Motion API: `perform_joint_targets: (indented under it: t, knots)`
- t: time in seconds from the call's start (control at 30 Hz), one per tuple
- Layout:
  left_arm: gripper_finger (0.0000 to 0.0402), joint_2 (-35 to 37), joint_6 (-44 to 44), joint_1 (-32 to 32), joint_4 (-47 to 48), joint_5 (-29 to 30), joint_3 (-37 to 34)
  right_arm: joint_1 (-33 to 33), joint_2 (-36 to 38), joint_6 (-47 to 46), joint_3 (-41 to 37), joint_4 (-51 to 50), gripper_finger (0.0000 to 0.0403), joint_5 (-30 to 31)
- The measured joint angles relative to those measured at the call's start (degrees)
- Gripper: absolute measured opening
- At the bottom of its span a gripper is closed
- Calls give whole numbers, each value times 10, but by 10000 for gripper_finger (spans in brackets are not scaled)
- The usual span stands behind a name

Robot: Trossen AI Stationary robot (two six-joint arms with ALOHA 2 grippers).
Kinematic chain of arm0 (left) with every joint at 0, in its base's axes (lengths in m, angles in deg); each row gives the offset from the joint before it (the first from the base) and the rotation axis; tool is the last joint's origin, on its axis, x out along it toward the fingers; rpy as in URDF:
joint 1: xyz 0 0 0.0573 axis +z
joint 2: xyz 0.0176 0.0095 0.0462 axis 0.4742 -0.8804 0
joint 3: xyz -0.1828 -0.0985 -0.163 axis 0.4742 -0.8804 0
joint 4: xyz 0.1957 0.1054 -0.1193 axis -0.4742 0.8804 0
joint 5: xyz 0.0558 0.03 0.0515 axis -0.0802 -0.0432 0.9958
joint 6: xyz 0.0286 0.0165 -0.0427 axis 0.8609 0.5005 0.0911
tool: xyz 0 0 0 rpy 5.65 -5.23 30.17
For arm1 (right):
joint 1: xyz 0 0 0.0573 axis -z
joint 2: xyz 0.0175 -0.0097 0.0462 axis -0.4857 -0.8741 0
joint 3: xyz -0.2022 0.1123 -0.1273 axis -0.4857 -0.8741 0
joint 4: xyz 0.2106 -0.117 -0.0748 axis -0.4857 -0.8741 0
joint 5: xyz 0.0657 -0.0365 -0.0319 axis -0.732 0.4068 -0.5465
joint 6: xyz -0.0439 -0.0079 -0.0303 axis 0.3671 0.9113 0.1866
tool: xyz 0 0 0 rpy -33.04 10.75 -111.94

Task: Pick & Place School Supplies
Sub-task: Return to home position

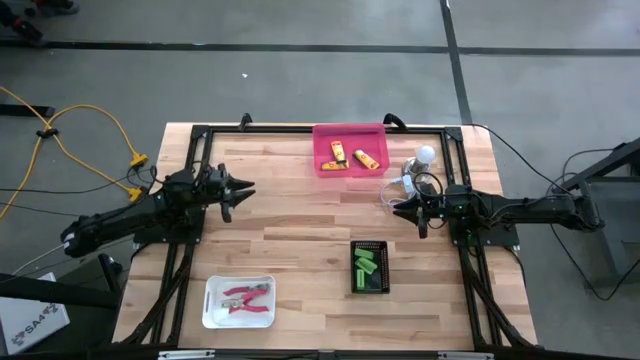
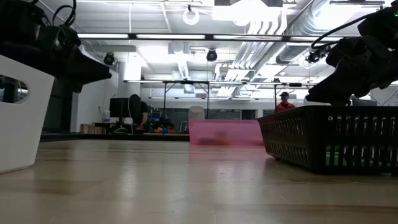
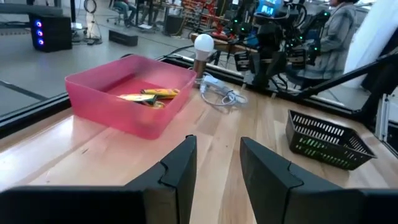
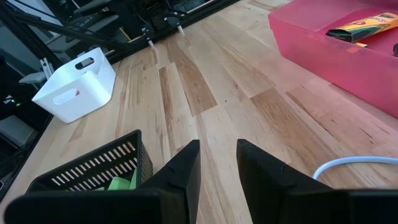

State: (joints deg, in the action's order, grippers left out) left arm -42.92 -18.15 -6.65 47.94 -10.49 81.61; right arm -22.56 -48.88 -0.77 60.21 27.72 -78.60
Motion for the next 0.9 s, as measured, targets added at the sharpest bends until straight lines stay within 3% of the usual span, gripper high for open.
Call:
perform_joint_targets:
  t: [0.27, 0.9]
  knots:
    - [120, 1, -22, -27, 7, 28, 0, 0, 0, 0, 0, 0, 93, 0]
    - [120, 1, -17, -74, 0, 28, 0, 0, 0, 0, 0, 0, 93, 0]
